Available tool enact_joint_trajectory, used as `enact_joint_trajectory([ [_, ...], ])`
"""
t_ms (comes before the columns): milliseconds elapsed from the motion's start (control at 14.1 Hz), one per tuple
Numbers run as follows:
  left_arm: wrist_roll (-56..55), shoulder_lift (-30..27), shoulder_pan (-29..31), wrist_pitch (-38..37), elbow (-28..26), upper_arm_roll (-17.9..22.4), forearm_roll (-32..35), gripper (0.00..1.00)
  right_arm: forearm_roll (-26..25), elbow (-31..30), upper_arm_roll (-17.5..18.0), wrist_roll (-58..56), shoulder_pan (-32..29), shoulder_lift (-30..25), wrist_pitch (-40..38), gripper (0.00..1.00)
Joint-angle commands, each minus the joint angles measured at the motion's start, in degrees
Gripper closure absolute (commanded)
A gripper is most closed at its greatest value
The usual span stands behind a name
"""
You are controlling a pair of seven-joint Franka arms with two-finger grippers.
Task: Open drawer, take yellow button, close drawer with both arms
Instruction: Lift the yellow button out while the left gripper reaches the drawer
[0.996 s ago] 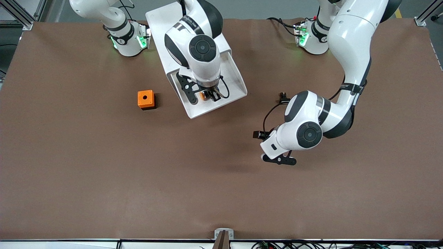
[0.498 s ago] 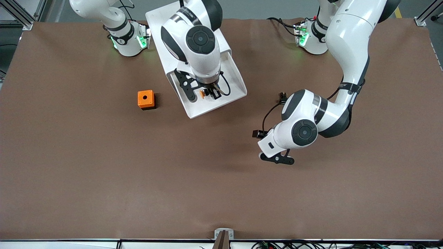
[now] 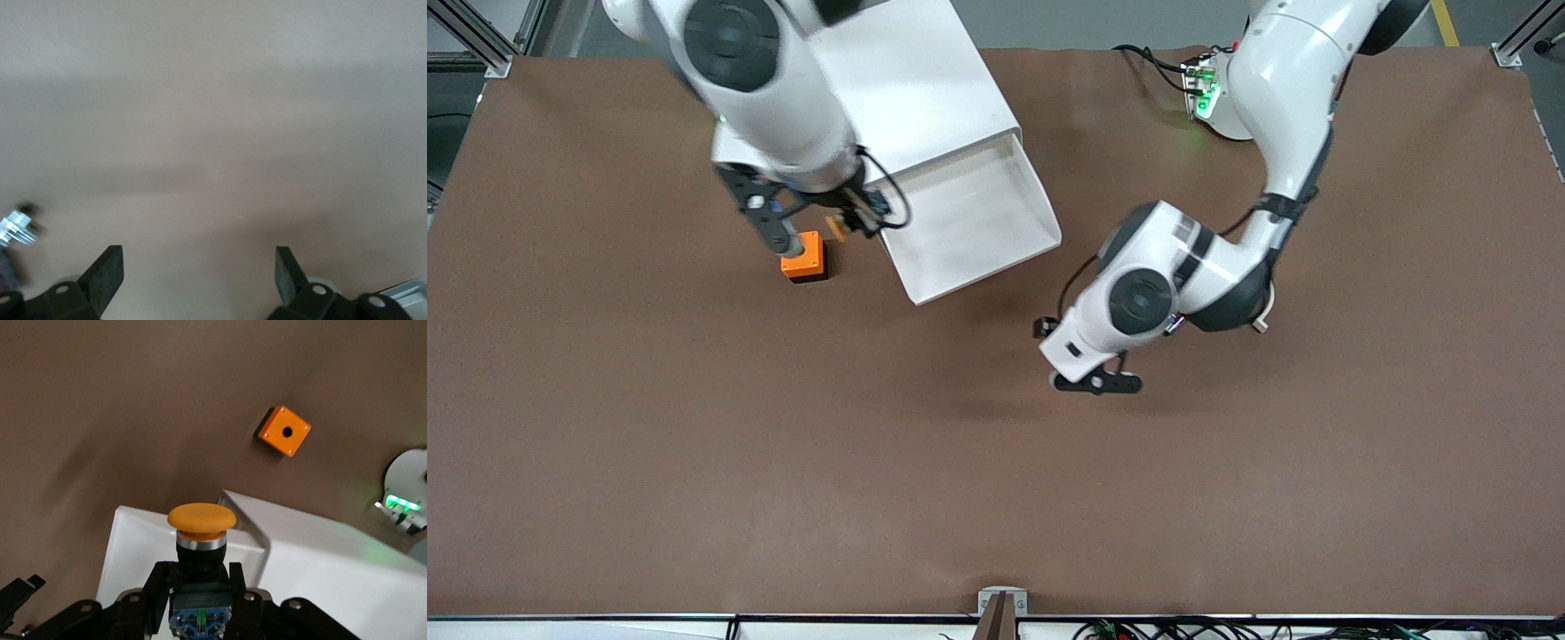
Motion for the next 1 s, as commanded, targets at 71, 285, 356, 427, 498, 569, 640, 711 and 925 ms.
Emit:
enact_joint_trajectory([
  [71, -10.45, -1.16, -3.01, 1.53, -0.68, 0.17, 1.87, 0.00, -0.08, -1.39, 0.89, -22.72, -11.39, -3.45, -4.87, 0.86],
  [285, -17.57, -1.16, -3.79, 1.62, -0.68, -0.10, 1.69, 0.00, -5.94, -2.53, 0.89, -42.06, -19.23, -3.45, -5.68, 0.86],
  [356, -19.85, -1.16, -4.41, 1.53, -0.68, -0.10, 1.69, 0.00, -9.19, -2.89, 0.89, -47.77, -20.90, -3.37, -5.33, 0.86],
  [427, -22.05, -1.16, -5.03, 1.53, -0.68, -0.10, 1.61, 0.00, -10.70, -3.32, 0.89, -52.09, -23.27, -3.10, -4.71, 0.86],
  [498, -24.42, -1.16, -5.38, 1.53, -0.68, -0.18, 1.52, 0.00, -10.98, -4.63, 0.89, -55.61, -25.64, -3.01, -3.40, 0.86],
  [569, -26.01, -1.16, -6.25, 1.53, -0.68, -0.27, 1.34, 0.00, -11.33, -6.56, 0.89, -58.96, -27.84, -3.01, -1.56, 0.86],
  [640, -27.51, -1.25, -6.44, 1.53, -0.68, -0.79, 1.26, 0.00, -12.55, -8.32, 0.89, -61.77, -29.52, -3.01, 0.28, 0.86],
  [711, -28.83, -1.60, -6.35, 1.53, -0.68, -1.49, 1.25, 0.00, -13.87, -10.69, 0.89, -64.85, -31.45, -3.01, 2.83, 0.86],
  [925, -32.17, -1.69, -6.44, 1.53, -0.77, -3.43, 1.25, 0.00, -13.97, -18.68, 0.98, -74.34, -37.51, -2.93, 13.53, 0.86],
])
